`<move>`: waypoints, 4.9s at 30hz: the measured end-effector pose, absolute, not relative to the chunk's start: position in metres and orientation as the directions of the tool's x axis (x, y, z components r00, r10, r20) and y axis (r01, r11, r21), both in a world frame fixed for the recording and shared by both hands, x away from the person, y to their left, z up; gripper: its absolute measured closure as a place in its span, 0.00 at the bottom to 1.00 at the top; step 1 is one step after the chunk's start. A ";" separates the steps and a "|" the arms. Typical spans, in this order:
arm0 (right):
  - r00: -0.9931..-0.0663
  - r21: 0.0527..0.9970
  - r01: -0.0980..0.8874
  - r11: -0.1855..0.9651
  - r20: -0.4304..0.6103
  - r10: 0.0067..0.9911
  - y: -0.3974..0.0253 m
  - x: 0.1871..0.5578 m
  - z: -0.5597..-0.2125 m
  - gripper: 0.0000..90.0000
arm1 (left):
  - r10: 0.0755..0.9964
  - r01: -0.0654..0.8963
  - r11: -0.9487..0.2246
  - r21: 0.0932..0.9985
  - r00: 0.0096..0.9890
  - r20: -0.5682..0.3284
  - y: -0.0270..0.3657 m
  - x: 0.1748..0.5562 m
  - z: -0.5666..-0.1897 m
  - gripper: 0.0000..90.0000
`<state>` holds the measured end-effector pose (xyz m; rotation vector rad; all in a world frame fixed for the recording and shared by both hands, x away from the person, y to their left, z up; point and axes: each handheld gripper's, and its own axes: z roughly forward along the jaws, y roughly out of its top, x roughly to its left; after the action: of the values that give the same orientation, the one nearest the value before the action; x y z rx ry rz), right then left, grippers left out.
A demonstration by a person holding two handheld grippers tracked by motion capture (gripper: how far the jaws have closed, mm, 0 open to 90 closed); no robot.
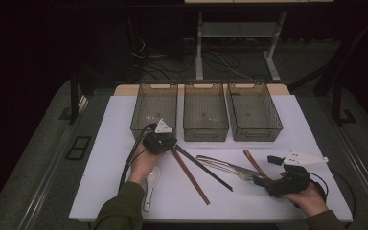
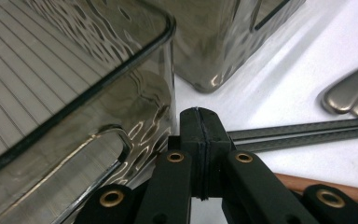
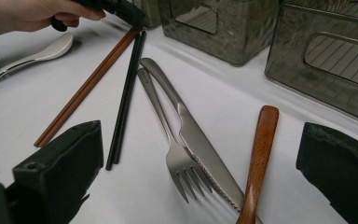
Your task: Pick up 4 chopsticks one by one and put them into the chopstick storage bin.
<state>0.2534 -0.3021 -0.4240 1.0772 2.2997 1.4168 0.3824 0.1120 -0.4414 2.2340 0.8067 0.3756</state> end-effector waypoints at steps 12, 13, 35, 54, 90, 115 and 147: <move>-0.703 0.846 0.463 0.262 0.170 0.691 -0.303 0.253 -0.424 0.01 | 0.657 0.456 -0.559 0.693 0.753 0.035 0.114 0.383 -0.444 0.99; -0.703 0.847 0.463 0.263 0.170 0.691 -0.303 0.253 -0.424 0.01 | 0.657 0.456 -0.559 0.693 0.753 0.035 0.114 0.383 -0.444 0.99; -0.699 0.847 0.464 0.259 0.171 0.694 -0.303 0.253 -0.424 0.01 | 0.662 0.476 -0.583 0.658 0.749 0.044 0.125 0.381 -0.440 0.99; -0.702 0.849 0.460 0.261 0.168 0.692 -0.303 0.253 -0.424 0.01 | 0.668 0.488 -0.602 0.632 0.742 0.064 0.127 0.379 -0.440 0.99; -0.701 0.845 0.465 0.263 0.170 0.693 -0.304 0.252 -0.424 0.01 | 0.693 0.533 -0.602 0.595 0.719 0.057 0.153 0.365 -0.436 0.99; -0.697 0.846 0.467 0.258 0.173 0.696 -0.304 0.252 -0.424 0.01 | 0.702 0.548 -0.607 0.576 0.709 0.065 0.179 0.352 -0.434 0.99; -0.702 0.846 0.463 0.265 0.167 0.693 -0.303 0.252 -0.423 0.01 | 0.609 0.454 -0.571 0.684 0.793 -0.018 0.153 0.329 -0.409 0.99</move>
<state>0.2520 -0.3034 -0.4232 1.0739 2.2983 1.4096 0.3294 0.1525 -0.4088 2.2770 0.7829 0.2862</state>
